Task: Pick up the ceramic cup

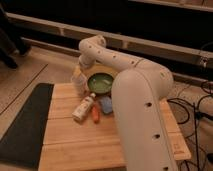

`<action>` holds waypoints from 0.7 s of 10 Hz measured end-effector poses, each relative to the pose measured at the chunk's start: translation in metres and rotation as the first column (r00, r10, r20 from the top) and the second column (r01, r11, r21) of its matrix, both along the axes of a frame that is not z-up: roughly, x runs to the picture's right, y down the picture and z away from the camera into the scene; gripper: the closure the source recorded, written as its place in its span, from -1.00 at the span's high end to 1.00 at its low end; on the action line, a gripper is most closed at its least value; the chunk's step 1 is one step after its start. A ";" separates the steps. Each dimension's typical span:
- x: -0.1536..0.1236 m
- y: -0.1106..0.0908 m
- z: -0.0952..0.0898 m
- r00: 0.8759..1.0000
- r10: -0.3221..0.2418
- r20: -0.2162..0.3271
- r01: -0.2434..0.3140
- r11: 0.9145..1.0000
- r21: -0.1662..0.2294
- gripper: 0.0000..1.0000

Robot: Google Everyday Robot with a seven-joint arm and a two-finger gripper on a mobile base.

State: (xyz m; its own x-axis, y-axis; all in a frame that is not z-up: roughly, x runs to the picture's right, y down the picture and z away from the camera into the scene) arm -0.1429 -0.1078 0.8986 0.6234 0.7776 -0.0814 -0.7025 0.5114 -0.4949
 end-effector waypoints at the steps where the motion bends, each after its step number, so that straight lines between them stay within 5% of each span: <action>1: -0.002 -0.003 0.007 1.000 -0.010 0.005 0.010 1.000 0.001 0.30; 5: -0.016 -0.010 0.033 0.998 -0.043 0.037 0.044 0.999 -0.012 0.30; 7: -0.017 0.006 0.046 0.998 -0.054 0.036 0.056 0.996 -0.062 0.30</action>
